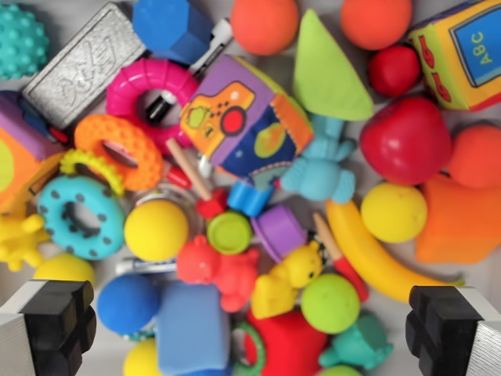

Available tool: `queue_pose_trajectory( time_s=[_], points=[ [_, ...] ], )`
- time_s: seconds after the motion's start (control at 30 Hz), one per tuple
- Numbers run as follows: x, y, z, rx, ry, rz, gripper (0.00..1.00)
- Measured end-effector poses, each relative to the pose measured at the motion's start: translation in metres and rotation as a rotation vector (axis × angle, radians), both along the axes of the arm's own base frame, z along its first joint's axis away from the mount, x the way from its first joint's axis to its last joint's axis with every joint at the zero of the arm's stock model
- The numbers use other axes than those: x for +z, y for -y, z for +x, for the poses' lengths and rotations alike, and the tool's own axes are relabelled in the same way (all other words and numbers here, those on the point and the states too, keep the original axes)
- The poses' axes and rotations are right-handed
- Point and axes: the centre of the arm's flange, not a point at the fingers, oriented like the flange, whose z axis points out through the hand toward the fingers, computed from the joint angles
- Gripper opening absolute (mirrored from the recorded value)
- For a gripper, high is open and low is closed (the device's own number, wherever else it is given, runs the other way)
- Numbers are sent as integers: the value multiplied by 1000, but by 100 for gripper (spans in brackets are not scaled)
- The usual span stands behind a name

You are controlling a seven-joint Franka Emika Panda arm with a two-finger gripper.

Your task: Pick an object from the bin

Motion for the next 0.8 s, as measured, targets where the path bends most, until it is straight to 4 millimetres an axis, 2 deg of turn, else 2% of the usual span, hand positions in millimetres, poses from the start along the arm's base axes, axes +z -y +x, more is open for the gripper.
queue_pose_trajectory(
  time_s=[0.23,0.5,0.8],
  points=[
    [-6,0,1,-24,-3,0,100],
    [-22,-3,3,-78,-6,1,100],
    [-51,-8,7,-174,-11,1,100]
  ],
)
